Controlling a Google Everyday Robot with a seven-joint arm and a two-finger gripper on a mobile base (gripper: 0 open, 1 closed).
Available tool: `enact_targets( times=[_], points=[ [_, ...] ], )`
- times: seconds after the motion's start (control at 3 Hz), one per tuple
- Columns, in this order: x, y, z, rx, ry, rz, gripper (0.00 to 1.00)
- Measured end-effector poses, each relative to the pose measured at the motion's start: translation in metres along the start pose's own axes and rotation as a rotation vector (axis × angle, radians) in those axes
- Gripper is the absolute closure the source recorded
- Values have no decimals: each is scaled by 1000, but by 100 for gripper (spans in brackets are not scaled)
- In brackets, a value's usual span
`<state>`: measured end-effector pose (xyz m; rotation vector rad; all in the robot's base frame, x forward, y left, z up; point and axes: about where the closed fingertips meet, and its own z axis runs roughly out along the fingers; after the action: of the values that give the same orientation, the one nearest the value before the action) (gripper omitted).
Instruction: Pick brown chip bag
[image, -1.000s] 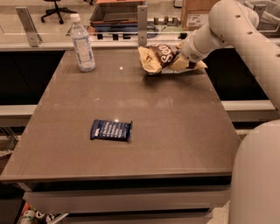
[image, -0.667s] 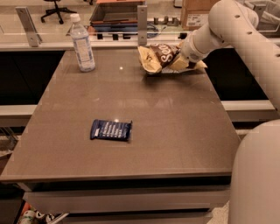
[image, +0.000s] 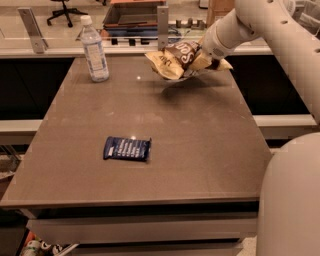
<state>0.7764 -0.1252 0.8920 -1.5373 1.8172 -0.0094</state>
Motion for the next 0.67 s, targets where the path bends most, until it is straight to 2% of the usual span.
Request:
enact_targets(
  times=[0.67],
  points=[
    [-55,-19,-50,63,-53,-51,100]
  ],
)
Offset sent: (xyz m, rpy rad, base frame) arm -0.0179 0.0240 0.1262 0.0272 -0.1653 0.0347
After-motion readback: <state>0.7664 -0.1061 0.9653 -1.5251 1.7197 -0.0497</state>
